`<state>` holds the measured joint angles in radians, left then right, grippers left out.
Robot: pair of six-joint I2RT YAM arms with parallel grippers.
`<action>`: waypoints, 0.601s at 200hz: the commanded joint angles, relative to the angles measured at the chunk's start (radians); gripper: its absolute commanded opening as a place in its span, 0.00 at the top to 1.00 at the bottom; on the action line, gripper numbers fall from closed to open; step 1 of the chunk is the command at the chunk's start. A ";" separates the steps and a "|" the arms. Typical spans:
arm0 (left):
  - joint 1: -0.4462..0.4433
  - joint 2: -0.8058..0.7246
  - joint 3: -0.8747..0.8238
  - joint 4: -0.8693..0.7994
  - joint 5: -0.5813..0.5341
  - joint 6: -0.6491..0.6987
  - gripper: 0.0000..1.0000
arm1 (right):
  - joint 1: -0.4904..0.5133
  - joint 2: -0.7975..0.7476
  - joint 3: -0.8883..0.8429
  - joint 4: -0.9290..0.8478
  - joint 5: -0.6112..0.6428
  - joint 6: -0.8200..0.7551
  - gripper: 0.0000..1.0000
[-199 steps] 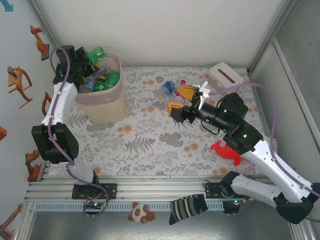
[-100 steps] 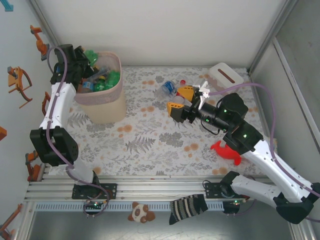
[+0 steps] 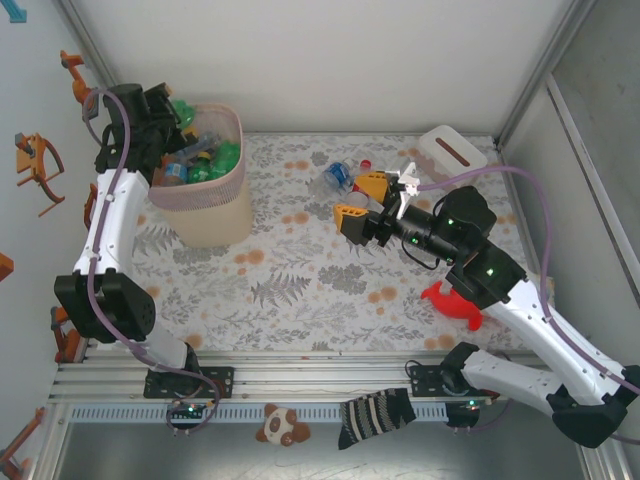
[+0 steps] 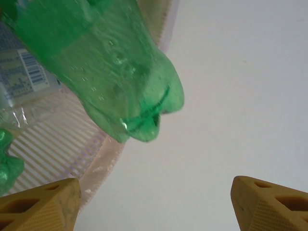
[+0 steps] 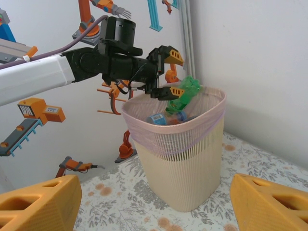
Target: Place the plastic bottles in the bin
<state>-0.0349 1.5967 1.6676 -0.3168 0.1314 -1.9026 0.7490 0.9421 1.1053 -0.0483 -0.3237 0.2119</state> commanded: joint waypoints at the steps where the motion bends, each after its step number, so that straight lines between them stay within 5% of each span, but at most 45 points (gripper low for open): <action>1: -0.021 -0.001 0.064 0.003 0.053 0.074 0.22 | 0.007 -0.007 0.004 0.019 0.004 0.007 0.20; 85: 0.027 0.243 0.420 -0.071 0.140 0.300 0.51 | 0.007 -0.014 0.004 -0.001 0.018 -0.005 0.20; 120: 0.054 0.316 0.514 -0.154 0.126 0.363 0.54 | 0.007 -0.016 0.000 -0.007 0.020 -0.005 0.20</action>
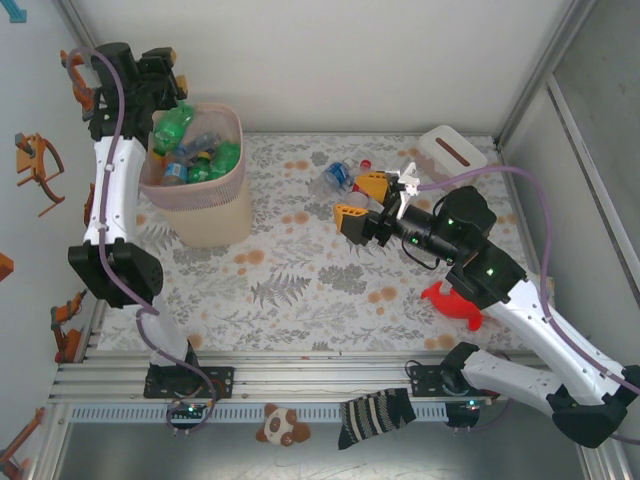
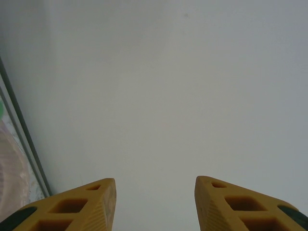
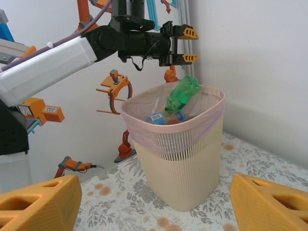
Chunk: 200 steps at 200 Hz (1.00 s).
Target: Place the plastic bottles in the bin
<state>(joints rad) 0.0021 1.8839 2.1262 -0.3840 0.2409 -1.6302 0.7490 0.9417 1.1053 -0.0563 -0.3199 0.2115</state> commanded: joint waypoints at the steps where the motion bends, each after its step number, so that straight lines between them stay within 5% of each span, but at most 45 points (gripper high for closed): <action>1: 0.017 0.029 0.055 -0.089 0.017 0.092 0.54 | 0.007 -0.017 0.001 0.001 0.017 -0.004 0.20; 111: 0.012 -0.156 -0.341 -0.007 0.047 0.141 0.58 | 0.007 -0.015 0.001 0.006 0.008 0.005 0.20; 200: 0.073 -0.130 -0.379 -0.074 0.039 0.250 0.58 | 0.007 -0.040 -0.004 -0.006 0.010 0.007 0.20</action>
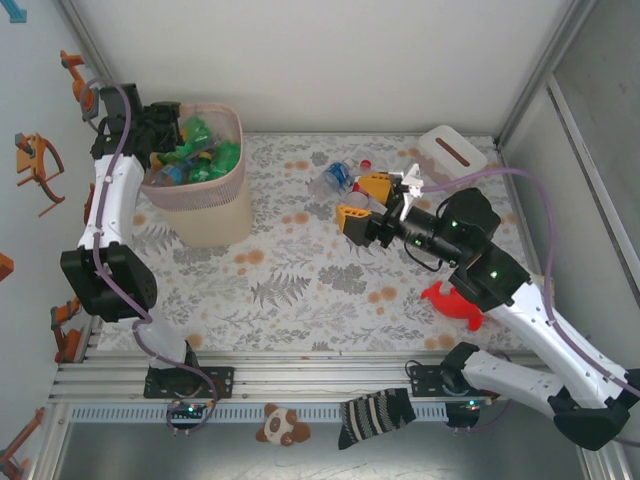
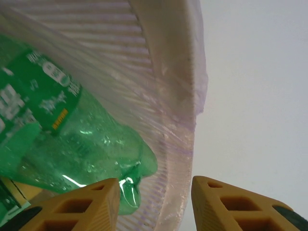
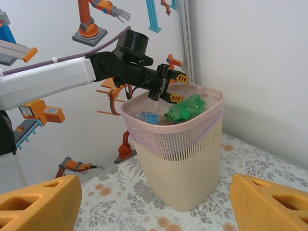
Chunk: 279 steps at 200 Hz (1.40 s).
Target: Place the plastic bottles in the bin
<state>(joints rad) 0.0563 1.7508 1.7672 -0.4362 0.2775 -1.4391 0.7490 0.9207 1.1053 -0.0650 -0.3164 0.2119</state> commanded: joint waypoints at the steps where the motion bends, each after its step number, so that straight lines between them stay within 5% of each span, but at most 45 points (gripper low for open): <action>1: 0.020 0.004 -0.021 -0.021 0.004 0.059 0.58 | 0.007 -0.019 -0.004 0.003 0.007 0.007 0.20; 137: 0.022 -0.010 -0.086 -0.010 -0.005 0.137 0.61 | 0.008 0.002 0.021 -0.025 0.027 0.015 0.21; 234: 0.022 -0.234 -0.073 0.032 0.061 0.391 0.61 | -0.008 0.181 0.161 -0.299 0.343 0.006 0.21; 279: 0.020 -0.389 -0.176 0.082 0.142 0.599 0.55 | -0.125 0.323 0.215 -0.384 0.335 0.066 0.24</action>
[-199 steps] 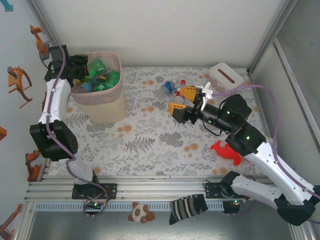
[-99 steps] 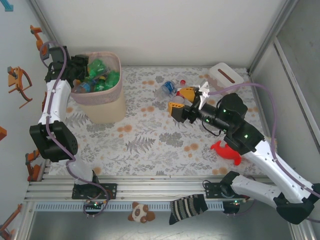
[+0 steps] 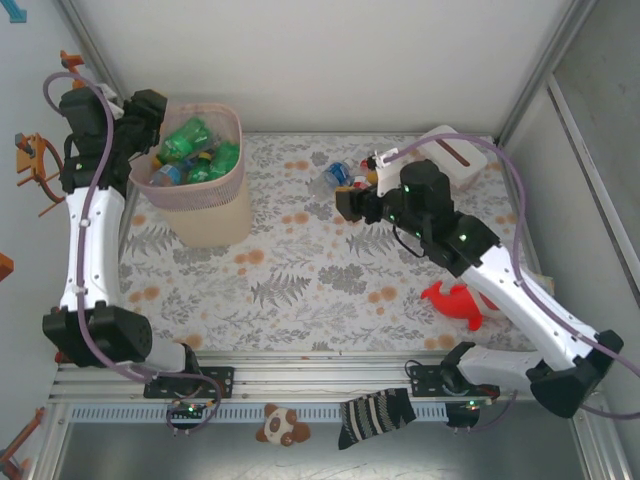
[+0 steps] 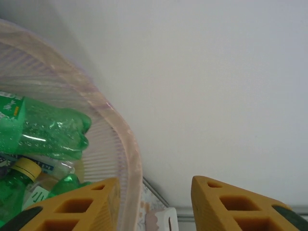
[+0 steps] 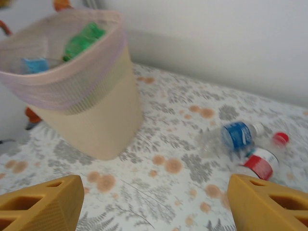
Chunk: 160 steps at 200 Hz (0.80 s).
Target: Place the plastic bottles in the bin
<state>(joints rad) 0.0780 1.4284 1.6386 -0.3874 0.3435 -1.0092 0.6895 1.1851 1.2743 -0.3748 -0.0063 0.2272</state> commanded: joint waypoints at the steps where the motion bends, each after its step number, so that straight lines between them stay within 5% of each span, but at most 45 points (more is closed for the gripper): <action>1: -0.001 -0.068 -0.048 0.033 0.078 0.173 0.55 | -0.069 0.063 0.047 -0.074 0.022 0.052 0.24; 88: -0.010 -0.336 -0.291 0.082 0.226 0.442 0.45 | -0.298 0.461 0.201 -0.190 -0.018 0.168 0.28; 160: -0.090 -0.393 -0.334 -0.005 0.181 0.548 0.42 | -0.321 0.822 0.407 -0.180 -0.061 0.304 0.16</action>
<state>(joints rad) 0.0124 1.0546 1.2987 -0.3565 0.5385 -0.5415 0.3733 1.9400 1.6028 -0.5385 -0.0547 0.4568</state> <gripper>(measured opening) 0.571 0.827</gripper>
